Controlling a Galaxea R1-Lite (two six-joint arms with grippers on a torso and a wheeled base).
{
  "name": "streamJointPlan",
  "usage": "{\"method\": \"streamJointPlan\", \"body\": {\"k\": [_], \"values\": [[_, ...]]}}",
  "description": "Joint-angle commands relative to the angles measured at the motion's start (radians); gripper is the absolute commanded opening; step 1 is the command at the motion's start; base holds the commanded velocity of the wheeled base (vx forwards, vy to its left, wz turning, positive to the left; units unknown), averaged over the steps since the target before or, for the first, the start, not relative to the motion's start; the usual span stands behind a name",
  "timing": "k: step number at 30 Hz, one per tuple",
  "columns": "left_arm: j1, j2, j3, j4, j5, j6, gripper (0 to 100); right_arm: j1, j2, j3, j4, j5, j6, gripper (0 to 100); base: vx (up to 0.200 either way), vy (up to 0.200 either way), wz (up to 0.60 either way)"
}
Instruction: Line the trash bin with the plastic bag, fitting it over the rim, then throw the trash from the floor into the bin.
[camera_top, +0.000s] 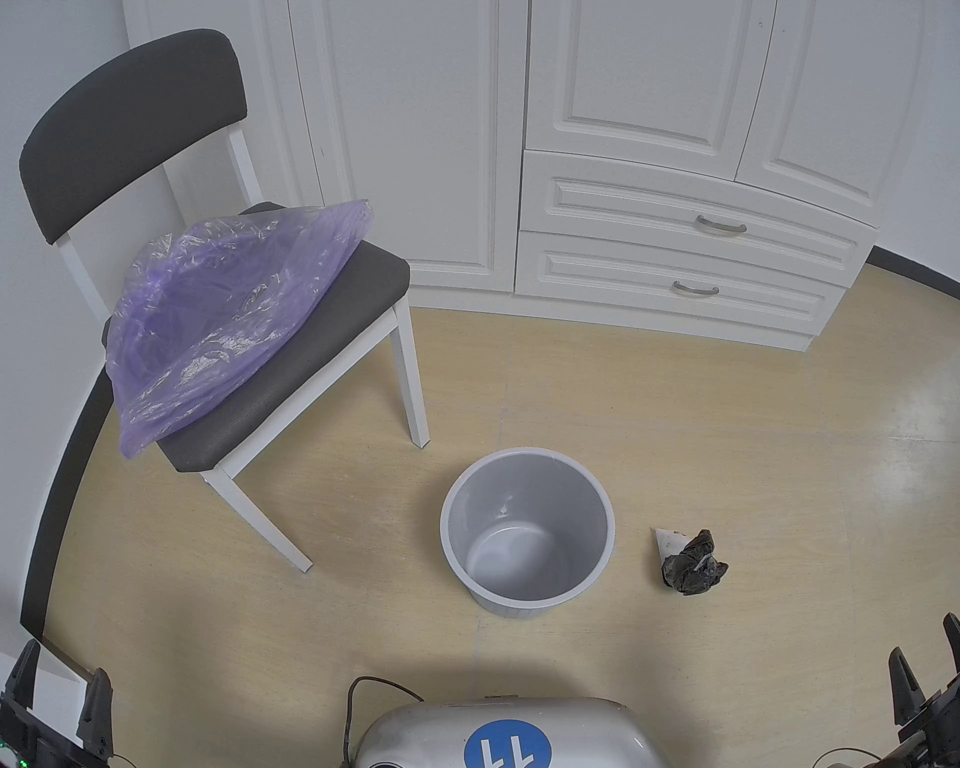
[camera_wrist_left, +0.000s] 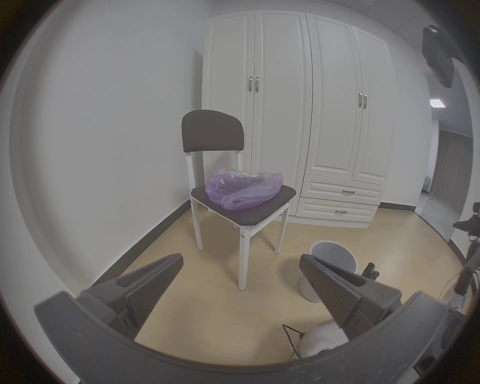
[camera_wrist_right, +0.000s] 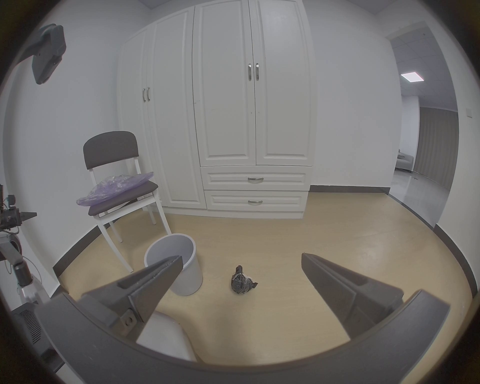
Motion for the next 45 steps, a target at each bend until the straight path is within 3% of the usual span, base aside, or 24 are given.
{"method": "streamJointPlan", "body": {"k": [1, 4, 21, 25, 32, 41, 44, 45], "values": [[-0.001, -0.016, 0.018, 0.001, -0.005, 0.017, 100, -0.001, -0.016, 0.018, -0.002, 0.000, -0.010, 100, 0.000, 0.000, 0.00], [0.001, -0.016, 0.018, -0.001, -0.041, 0.083, 100, -0.001, -0.016, 0.018, 0.003, 0.026, -0.079, 100, 0.000, 0.000, 0.00], [0.001, -0.016, 0.018, -0.005, -0.070, 0.131, 100, -0.001, -0.016, 0.018, 0.004, 0.033, -0.099, 100, 0.000, 0.000, 0.00], [0.001, -0.016, 0.018, -0.008, -0.070, 0.125, 100, -0.001, -0.016, 0.018, 0.001, 0.033, -0.091, 100, 0.000, 0.000, 0.00], [0.001, -0.016, 0.018, -0.002, 0.004, -0.026, 100, 0.001, -0.016, 0.018, -0.002, 0.003, -0.014, 100, 0.000, 0.000, 0.00], [0.002, -0.016, 0.018, -0.002, 0.007, -0.026, 100, -0.001, -0.016, 0.018, -0.003, 0.000, -0.002, 100, 0.000, 0.000, 0.00], [0.002, -0.016, 0.018, -0.036, 0.001, 0.036, 100, -0.004, -0.016, 0.018, 0.000, 0.004, -0.047, 100, 0.000, 0.000, 0.00], [0.001, -0.016, 0.016, -0.126, -0.015, 0.160, 100, -0.004, -0.016, 0.018, 0.000, 0.026, -0.094, 100, 0.000, 0.000, 0.00]]}}
